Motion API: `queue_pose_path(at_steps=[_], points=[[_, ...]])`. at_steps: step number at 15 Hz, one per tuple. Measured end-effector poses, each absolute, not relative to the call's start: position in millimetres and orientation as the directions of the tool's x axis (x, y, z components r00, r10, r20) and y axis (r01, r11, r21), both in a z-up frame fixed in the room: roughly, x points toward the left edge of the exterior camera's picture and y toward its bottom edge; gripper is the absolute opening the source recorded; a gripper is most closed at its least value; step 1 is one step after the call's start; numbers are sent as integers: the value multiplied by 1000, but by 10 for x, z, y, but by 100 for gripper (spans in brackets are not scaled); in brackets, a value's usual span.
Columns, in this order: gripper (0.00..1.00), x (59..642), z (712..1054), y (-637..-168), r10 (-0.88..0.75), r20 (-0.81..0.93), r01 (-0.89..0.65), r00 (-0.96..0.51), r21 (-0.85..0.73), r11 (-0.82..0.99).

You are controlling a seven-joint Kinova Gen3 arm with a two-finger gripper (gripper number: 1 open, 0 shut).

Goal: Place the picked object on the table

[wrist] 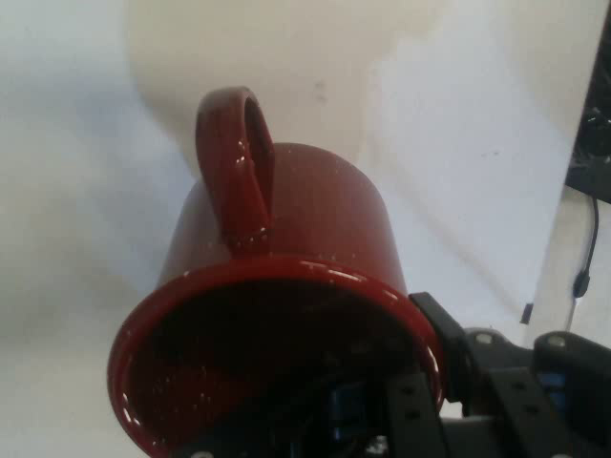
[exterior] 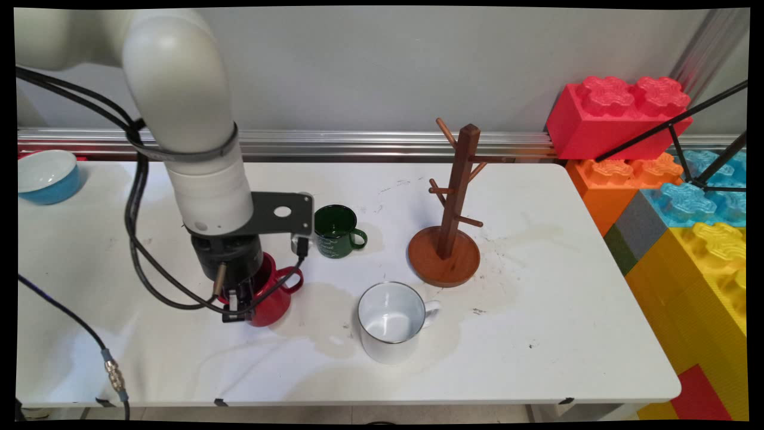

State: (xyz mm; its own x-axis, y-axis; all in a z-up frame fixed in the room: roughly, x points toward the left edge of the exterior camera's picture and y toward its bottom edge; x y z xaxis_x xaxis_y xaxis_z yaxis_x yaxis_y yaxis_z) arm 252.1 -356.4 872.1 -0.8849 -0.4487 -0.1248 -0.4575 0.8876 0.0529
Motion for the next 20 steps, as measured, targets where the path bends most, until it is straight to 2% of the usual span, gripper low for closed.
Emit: queue_pose_path(at_steps=[10, 20], points=[[0, 2380, 8417, -3614, -442, -139, -453, -886, 63, 889], [0, 2336, 8288, -3633, -451, -141, -463, -881, 67, 884]])
